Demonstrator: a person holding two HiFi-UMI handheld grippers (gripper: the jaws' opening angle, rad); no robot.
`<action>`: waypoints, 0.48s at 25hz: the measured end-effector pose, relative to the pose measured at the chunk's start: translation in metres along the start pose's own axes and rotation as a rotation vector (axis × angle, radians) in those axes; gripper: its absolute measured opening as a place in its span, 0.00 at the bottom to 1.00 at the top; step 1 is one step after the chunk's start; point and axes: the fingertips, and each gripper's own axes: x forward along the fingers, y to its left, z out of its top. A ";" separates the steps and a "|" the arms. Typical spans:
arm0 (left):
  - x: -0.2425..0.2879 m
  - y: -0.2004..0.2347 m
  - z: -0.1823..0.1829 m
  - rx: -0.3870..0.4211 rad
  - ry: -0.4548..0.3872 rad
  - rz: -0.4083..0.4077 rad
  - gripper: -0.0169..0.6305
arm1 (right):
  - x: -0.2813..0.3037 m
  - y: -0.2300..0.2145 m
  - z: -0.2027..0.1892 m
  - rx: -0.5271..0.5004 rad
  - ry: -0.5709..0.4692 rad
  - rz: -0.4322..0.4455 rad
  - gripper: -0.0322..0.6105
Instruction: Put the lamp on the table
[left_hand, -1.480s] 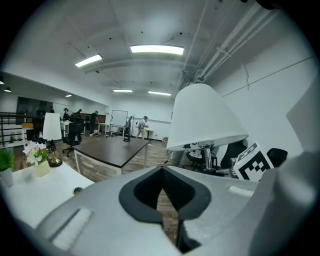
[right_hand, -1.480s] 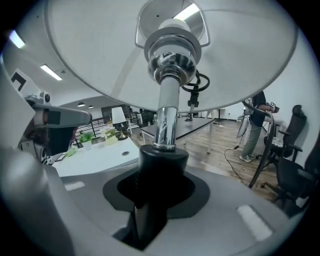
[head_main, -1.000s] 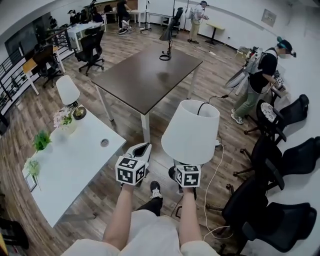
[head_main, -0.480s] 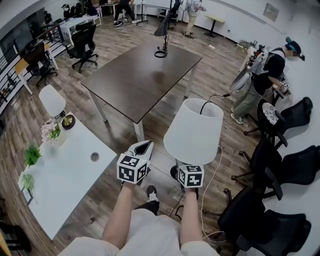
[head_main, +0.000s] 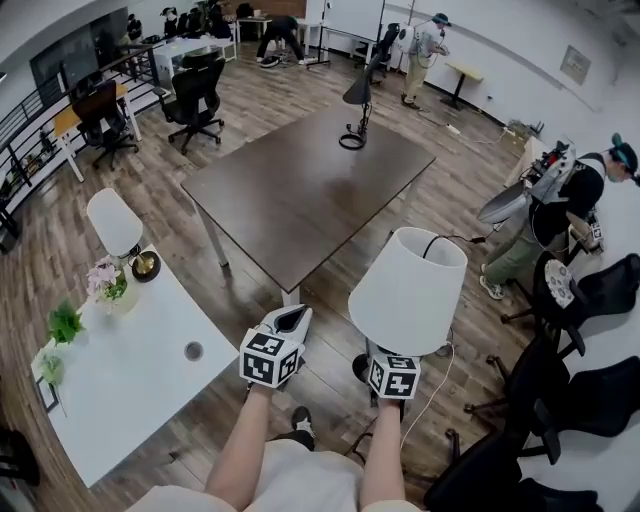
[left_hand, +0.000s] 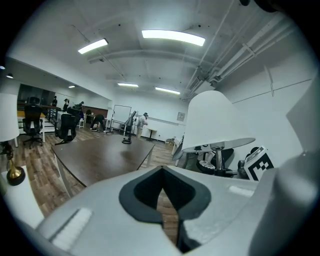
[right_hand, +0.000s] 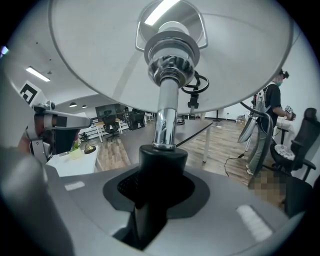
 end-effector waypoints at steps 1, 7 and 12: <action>0.003 0.007 0.001 -0.009 0.000 0.008 0.03 | 0.005 0.000 0.003 -0.002 0.002 0.000 0.26; 0.023 0.028 0.005 -0.036 0.000 0.016 0.03 | 0.029 -0.006 0.019 -0.014 0.010 0.002 0.26; 0.045 0.035 0.009 -0.050 -0.002 0.019 0.03 | 0.047 -0.020 0.030 -0.007 0.022 0.006 0.26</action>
